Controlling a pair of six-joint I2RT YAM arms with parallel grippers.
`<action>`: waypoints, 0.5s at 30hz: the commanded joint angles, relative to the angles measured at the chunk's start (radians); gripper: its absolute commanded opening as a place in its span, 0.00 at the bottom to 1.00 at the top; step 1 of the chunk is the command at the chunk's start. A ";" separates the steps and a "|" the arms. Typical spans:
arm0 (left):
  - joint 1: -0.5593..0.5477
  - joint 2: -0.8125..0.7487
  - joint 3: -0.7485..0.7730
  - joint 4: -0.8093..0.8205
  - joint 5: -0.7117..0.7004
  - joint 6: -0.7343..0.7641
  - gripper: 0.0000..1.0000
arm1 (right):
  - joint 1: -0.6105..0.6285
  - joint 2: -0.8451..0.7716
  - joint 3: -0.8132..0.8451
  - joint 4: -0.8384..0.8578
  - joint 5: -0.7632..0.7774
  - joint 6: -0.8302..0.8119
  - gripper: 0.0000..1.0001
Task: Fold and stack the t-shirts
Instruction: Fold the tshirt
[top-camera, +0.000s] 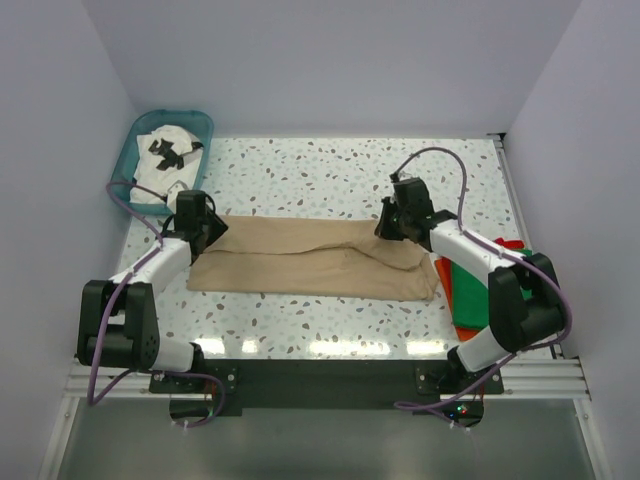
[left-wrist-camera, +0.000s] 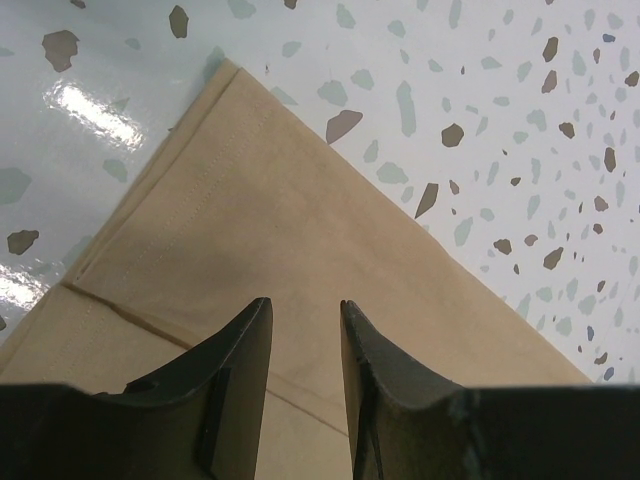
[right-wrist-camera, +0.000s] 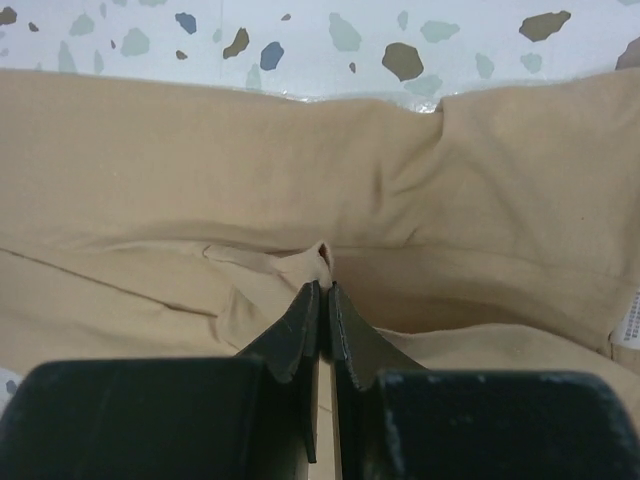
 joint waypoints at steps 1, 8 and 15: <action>-0.004 -0.001 -0.007 0.040 -0.002 -0.008 0.38 | 0.011 -0.071 -0.048 0.010 -0.039 0.025 0.04; -0.002 -0.001 -0.014 0.049 0.003 -0.013 0.38 | 0.057 -0.133 -0.140 0.045 -0.051 0.060 0.04; -0.002 0.001 -0.025 0.058 0.009 -0.016 0.38 | 0.141 -0.119 -0.192 0.108 -0.030 0.112 0.06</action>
